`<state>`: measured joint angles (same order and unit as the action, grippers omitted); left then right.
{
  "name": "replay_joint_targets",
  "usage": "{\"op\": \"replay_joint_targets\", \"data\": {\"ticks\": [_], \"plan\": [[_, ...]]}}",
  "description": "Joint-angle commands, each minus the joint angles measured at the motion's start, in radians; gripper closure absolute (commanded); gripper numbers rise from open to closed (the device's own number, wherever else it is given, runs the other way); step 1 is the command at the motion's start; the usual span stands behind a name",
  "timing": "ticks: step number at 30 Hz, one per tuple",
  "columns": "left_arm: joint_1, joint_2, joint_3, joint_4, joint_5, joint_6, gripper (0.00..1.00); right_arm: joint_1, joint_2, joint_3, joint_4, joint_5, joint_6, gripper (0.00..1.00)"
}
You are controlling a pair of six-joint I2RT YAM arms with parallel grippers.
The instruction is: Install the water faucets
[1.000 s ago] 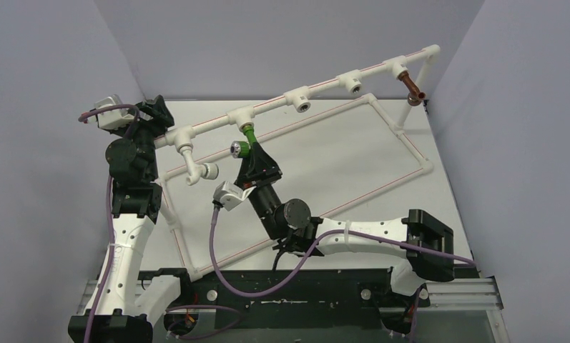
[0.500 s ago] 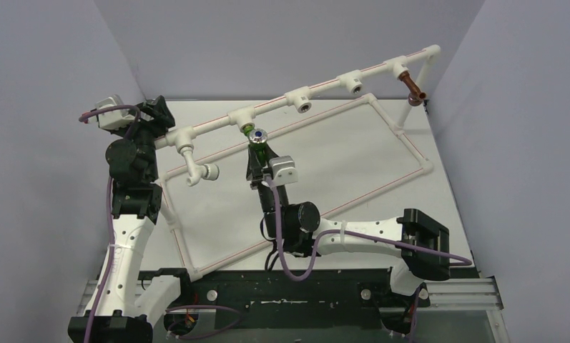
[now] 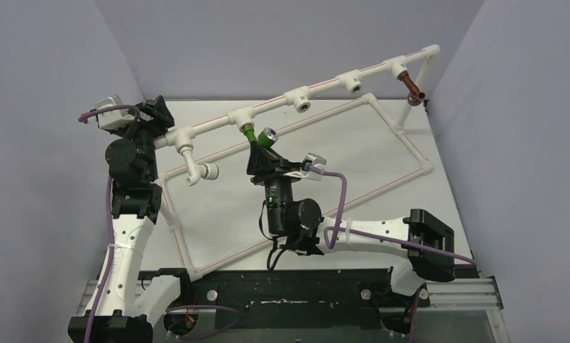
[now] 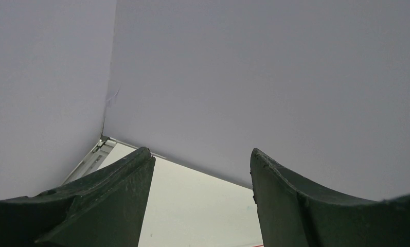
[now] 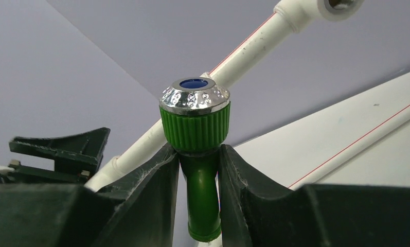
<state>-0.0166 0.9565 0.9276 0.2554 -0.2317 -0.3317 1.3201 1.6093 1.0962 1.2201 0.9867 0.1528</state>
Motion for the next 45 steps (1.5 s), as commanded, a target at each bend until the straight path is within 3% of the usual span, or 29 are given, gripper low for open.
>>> {"op": "replay_joint_targets", "data": {"ticks": [1,7,18,23,30,33,40,45], "plan": [[0.008,0.054,-0.101,-0.333,0.013,0.013,0.34,0.0,-0.04,-0.024,-0.069,0.009,0.408,1.0],[0.007,0.056,-0.103,-0.332,0.01,0.013,0.34,0.0,-0.07,-0.06,-0.185,0.02,0.749,1.0],[0.007,0.058,-0.104,-0.333,0.006,0.011,0.34,-0.005,-0.123,-0.004,-0.636,-0.1,1.385,1.0],[0.007,0.057,-0.104,-0.332,0.004,0.013,0.34,-0.004,-0.148,-0.029,-0.648,-0.14,1.501,1.0],[0.005,0.058,-0.102,-0.335,0.0,0.014,0.34,0.002,-0.173,-0.038,-0.667,-0.153,1.517,1.0],[0.004,0.058,-0.103,-0.334,0.0,0.014,0.34,0.002,-0.182,-0.053,-0.67,-0.161,1.525,0.86],[0.006,0.061,-0.103,-0.334,-0.001,0.014,0.34,0.001,-0.205,-0.092,-0.68,-0.171,1.531,0.39],[0.006,0.064,-0.101,-0.336,-0.001,0.016,0.34,0.002,-0.22,-0.105,-0.718,-0.184,1.524,0.23]]}}
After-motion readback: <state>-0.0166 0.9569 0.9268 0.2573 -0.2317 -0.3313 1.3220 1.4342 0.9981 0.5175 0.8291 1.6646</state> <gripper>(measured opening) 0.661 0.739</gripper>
